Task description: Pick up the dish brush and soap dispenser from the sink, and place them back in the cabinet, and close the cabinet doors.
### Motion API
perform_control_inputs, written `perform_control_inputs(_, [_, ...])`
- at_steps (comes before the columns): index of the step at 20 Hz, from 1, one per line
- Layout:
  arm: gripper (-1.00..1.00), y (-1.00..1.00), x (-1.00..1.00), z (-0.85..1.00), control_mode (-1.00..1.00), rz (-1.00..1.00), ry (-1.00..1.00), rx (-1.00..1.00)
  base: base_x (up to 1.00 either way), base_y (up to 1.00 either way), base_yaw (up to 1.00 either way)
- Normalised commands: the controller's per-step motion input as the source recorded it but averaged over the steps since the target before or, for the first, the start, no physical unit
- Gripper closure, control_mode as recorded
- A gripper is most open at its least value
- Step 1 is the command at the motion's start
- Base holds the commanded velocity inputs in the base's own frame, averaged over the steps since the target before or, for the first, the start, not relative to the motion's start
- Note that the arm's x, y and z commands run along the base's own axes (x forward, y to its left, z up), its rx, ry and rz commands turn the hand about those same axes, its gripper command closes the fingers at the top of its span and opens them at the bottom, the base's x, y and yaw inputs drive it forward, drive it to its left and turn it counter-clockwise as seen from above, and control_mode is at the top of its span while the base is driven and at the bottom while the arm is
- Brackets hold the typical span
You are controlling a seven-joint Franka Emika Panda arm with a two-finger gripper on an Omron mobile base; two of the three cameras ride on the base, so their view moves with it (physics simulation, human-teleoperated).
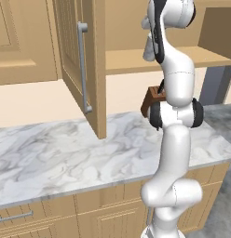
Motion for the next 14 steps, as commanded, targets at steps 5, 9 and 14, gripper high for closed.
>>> perform_control_inputs(5, [1.00, 0.00, 0.06, -0.07, -1.00, 0.00, 0.06, 0.00, 0.00, 0.00, 0.00])
perform_control_inputs(9, [1.00, 0.00, 0.02, 0.00, -1.00, 0.00, 0.01, 0.00, 0.00, 0.00, 0.00])
perform_control_inputs(14, [1.00, 0.00, 0.00, 0.00, -1.00, 0.00, 0.00, 0.00, 0.00, 0.00, 0.00])
